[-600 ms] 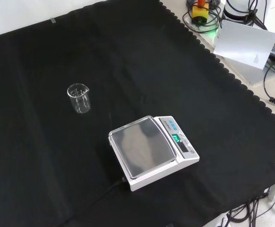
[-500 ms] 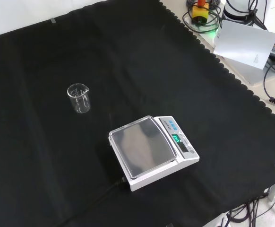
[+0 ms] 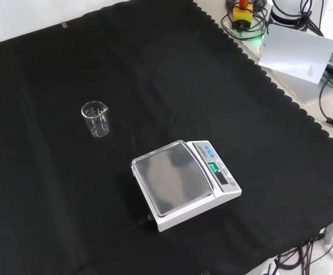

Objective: Pick up the beaker.

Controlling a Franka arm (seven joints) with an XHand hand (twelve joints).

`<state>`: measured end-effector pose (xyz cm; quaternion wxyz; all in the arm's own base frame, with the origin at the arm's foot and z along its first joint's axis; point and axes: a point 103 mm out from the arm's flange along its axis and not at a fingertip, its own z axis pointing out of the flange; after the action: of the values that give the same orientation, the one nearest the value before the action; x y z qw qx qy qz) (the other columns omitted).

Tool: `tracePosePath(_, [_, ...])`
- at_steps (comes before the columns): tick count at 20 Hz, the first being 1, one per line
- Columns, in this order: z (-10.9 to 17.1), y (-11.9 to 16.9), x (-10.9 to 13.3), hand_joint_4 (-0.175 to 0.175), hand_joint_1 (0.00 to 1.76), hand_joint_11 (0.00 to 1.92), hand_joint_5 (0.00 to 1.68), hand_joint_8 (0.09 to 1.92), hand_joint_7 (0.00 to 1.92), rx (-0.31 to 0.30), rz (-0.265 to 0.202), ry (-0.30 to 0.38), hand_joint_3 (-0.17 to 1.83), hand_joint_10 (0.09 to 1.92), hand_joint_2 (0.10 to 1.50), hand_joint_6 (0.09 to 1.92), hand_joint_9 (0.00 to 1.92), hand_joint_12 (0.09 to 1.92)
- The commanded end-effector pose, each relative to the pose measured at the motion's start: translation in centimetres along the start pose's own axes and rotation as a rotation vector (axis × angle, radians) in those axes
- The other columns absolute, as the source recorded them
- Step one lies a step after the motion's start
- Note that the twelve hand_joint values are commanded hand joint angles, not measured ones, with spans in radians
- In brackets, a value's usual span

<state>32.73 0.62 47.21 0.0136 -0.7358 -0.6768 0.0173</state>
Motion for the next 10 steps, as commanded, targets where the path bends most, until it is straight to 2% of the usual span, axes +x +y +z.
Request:
tracePosePath(1, [1.6, 1.7, 1.3, 0.003, 0.37, 0.05, 0.26, 0.73, 0.18, 0.000, 0.003, 0.000, 0.26, 0.77, 0.72, 0.09, 0.36, 1.53])
tracePosePath(10, [7.7, 8.5, 1.7, 0.009, 0.41, 0.00, 0.12, 0.70, 0.05, 0.086, -0.036, 0.005, 0.24, 0.78, 0.72, 0.09, 0.28, 1.52])
